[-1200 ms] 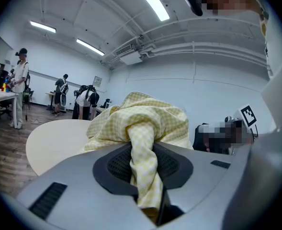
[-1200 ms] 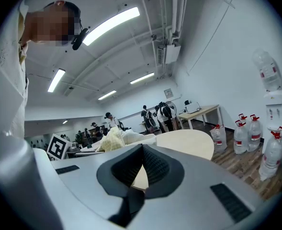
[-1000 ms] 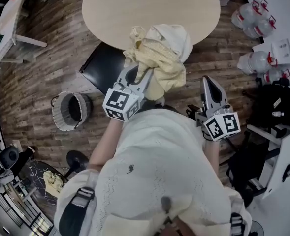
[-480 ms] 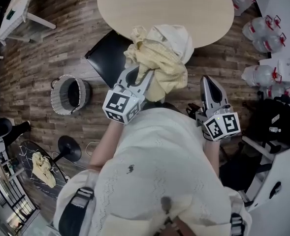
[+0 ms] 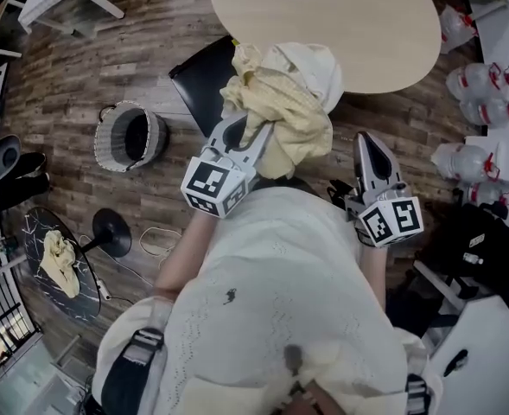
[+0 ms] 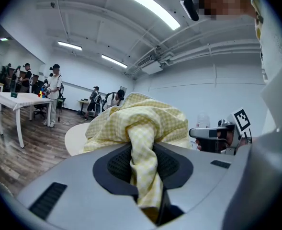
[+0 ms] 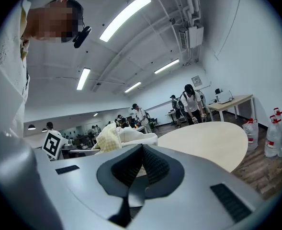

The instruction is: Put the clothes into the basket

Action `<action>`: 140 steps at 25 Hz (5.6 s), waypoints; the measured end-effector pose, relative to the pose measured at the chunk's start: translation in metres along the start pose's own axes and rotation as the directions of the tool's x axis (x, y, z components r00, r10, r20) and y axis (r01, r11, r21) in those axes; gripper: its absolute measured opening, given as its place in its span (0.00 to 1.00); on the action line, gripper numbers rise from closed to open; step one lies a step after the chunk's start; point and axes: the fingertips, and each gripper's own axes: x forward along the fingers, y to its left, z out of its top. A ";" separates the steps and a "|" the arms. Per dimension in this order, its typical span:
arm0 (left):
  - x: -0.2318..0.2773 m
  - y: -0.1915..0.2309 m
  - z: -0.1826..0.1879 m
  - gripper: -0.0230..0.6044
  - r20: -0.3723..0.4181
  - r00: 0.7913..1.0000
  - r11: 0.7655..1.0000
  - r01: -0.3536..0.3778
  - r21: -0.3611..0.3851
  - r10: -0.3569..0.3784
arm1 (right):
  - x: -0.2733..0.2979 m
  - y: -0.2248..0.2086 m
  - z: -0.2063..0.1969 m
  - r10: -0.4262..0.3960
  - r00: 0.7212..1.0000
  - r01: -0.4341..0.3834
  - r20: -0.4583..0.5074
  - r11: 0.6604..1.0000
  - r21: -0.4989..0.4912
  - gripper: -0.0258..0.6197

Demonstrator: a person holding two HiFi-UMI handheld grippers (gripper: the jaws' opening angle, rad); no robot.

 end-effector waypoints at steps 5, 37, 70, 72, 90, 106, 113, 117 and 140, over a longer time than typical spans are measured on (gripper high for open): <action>-0.017 0.010 0.001 0.21 0.022 0.998 0.998 -0.055 -0.021 0.055 | 0.020 0.013 -0.003 0.077 0.997 -0.076 -0.028 0.997 0.005 0.05; -0.297 0.202 -0.014 0.21 0.107 0.890 0.890 -0.425 -0.163 0.444 | 0.177 0.303 -0.069 0.421 0.886 -0.438 -0.196 0.898 -0.050 0.05; -0.635 0.314 -0.092 0.21 0.120 0.639 0.641 -0.707 -0.298 0.760 | 0.240 0.661 -0.203 0.712 0.597 -0.773 -0.370 0.633 -0.029 0.05; -0.647 0.313 -0.098 0.21 0.117 0.617 0.619 -0.722 -0.310 0.778 | 0.238 0.672 -0.209 0.725 0.576 -0.789 -0.377 0.614 -0.025 0.05; -0.729 0.320 -0.123 0.21 0.090 0.418 0.418 -0.818 -0.396 0.904 | 0.254 0.762 -0.247 0.811 0.380 -0.898 -0.444 0.439 0.034 0.05; -0.741 0.426 -0.098 0.21 0.060 0.372 0.363 -0.837 -0.408 0.926 | 0.360 0.827 -0.257 0.839 0.291 -0.926 -0.460 0.367 0.084 0.05; -0.738 0.477 -0.081 0.21 0.051 0.366 0.354 -0.843 -0.406 0.929 | 0.417 0.850 -0.249 0.858 0.275 -0.933 -0.434 0.347 0.094 0.05; -0.733 0.501 -0.072 0.21 0.055 0.351 0.342 -0.847 -0.406 0.935 | 0.442 0.851 -0.245 0.861 0.271 -0.937 -0.431 0.339 0.088 0.05; -0.737 0.604 -0.045 0.21 0.062 0.497 0.483 -0.796 -0.365 0.866 | 0.522 0.851 -0.227 0.786 0.470 -0.853 -0.403 0.522 0.023 0.05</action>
